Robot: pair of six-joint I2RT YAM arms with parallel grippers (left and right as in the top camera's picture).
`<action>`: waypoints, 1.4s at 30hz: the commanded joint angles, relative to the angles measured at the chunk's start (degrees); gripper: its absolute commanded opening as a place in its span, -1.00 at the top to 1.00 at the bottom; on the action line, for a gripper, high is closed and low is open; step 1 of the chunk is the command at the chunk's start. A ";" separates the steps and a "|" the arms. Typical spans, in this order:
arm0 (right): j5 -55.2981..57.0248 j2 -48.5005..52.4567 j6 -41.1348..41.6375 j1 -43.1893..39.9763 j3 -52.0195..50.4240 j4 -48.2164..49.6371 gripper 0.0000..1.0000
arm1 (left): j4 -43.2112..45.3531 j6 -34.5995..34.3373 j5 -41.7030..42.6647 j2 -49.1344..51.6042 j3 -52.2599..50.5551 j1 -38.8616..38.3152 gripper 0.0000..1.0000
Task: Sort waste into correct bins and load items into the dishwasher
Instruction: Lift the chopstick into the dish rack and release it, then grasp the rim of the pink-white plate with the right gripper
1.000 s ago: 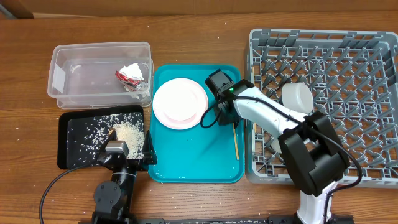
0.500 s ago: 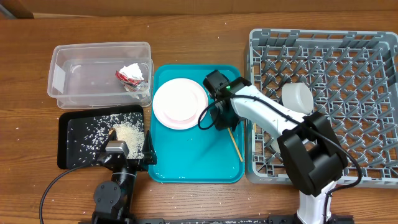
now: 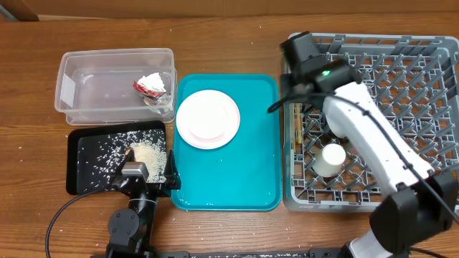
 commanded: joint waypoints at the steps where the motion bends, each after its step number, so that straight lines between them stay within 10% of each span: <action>1: -1.53 2.91 -2.51 0.02 -1.49 -0.09 0.92 | 0.15 -0.63 0.28 -0.61 -0.24 0.46 -1.00; 5: -0.94 3.39 -1.99 0.26 -1.29 0.02 0.07 | 0.15 -0.63 0.28 -0.61 -0.24 0.46 -1.00; 14: -21.59 0.76 6.40 5.09 0.85 5.53 0.03 | 0.15 -0.63 0.26 -0.59 -0.24 0.46 -1.00; 23: -12.92 7.41 18.03 14.36 -0.83 13.05 -0.09 | 0.15 -0.63 0.28 -0.61 -0.24 0.46 -1.00; 32: -12.72 17.64 22.45 16.22 -0.83 17.46 0.08 | 0.15 -0.63 0.28 -0.61 -0.24 0.46 -1.00; 36: -12.74 17.75 22.47 16.15 -0.70 17.68 0.92 | 0.15 -0.63 0.28 -0.61 -0.24 0.46 -1.00; 42: -9.07 11.63 21.44 14.99 -0.37 15.21 0.92 | 0.15 -0.63 0.28 -0.61 -0.24 0.46 -1.00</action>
